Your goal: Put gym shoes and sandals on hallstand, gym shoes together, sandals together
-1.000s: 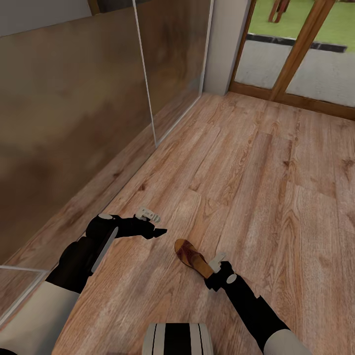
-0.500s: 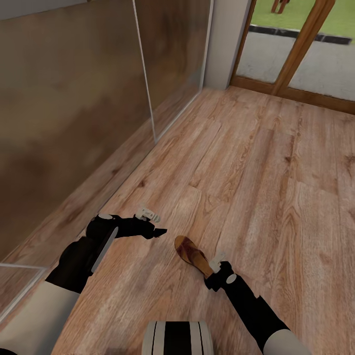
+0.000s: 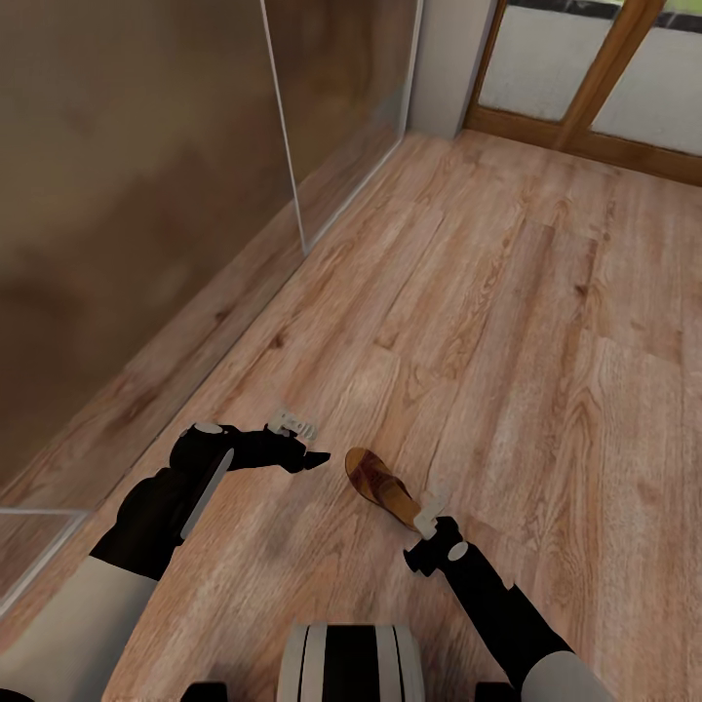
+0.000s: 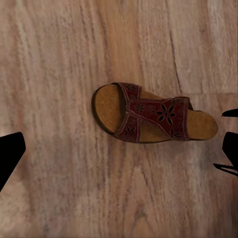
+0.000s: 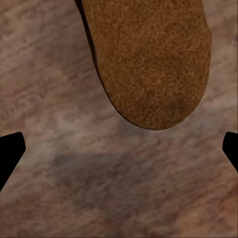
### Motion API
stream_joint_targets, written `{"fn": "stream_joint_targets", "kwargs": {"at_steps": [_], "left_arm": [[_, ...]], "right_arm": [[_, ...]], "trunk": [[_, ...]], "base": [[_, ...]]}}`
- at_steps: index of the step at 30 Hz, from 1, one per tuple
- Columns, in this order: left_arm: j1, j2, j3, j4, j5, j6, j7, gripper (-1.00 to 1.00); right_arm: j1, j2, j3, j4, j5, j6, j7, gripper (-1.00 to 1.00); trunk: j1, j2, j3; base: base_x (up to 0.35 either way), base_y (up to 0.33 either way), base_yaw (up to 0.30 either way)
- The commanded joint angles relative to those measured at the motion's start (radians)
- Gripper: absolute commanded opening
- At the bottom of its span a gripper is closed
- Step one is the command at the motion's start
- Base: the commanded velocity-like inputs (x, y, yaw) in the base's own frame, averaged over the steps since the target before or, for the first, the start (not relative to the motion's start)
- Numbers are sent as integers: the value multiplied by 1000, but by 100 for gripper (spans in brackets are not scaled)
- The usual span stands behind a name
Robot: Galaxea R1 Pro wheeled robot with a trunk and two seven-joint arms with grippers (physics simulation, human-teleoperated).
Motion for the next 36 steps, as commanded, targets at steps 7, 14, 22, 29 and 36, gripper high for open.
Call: {"fn": "stream_joint_targets", "kwargs": {"at_steps": [7,14,22,29,36], "left_arm": [[-1,1,-1,-1,2,6,0,100],[-1,1,-1,-1,2,6,0,100],[-1,1,0,-1,2,6,0,100],[-1,1,0,-1,2,6,0,100],[-1,1,-1,0,2,6,0,100]], "right_arm": [[0,0,0,-2,11,5,7,100],[0,0,0,-2,11,5,7,100],[0,0,0,-2,11,5,7,100],[0,0,0,-2,11,5,7,100],[0,0,0,-2,11,5,7,100]], "trunk": [[1,-1,-24],[1,-1,-30],[1,-1,-31],[1,-1,-31],[1,-1,-31]], "base": [[0,0,0],[1,0,0],[138,0,0],[17,0,0],[25,0,0]]}}
